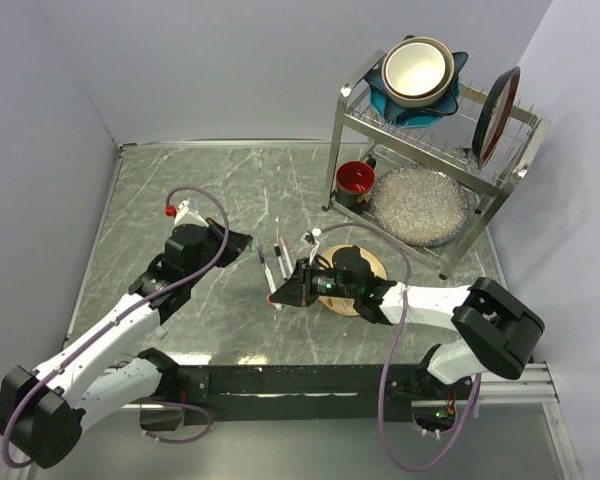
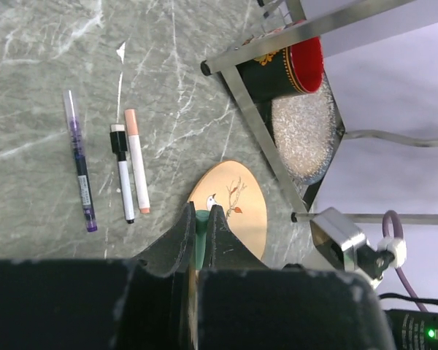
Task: Insert the pens into the pen caps
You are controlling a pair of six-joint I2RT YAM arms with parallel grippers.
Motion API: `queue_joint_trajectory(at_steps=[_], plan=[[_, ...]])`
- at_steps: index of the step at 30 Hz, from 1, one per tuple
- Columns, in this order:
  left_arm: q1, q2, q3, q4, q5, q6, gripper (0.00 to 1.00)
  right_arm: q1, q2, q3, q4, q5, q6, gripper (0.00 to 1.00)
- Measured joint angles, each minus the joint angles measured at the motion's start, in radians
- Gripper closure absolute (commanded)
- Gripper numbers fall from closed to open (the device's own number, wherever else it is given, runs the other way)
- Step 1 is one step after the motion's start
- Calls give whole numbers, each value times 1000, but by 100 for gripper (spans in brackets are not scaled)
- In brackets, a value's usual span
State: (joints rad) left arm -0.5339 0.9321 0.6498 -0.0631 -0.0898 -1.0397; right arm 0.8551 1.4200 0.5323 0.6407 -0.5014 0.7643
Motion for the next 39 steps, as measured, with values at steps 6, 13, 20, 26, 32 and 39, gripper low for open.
queue_joint_trajectory(at_steps=[6,13,20,26,32,39], plan=[[-11,-30,-39,34,12,-24,99,5,14,25,25,4,21,100],[-32,-48,-46,64,13,-41,99,10,38,44,48,3,48,100],[-44,-58,-62,90,9,-48,99,12,45,51,82,-8,75,100],[-47,-66,-79,104,3,-48,99,13,45,51,85,-9,82,100],[-56,-92,-85,110,4,-50,99,13,45,51,92,-8,86,100],[-77,-124,-126,142,5,-50,99,13,45,61,106,-11,92,100]])
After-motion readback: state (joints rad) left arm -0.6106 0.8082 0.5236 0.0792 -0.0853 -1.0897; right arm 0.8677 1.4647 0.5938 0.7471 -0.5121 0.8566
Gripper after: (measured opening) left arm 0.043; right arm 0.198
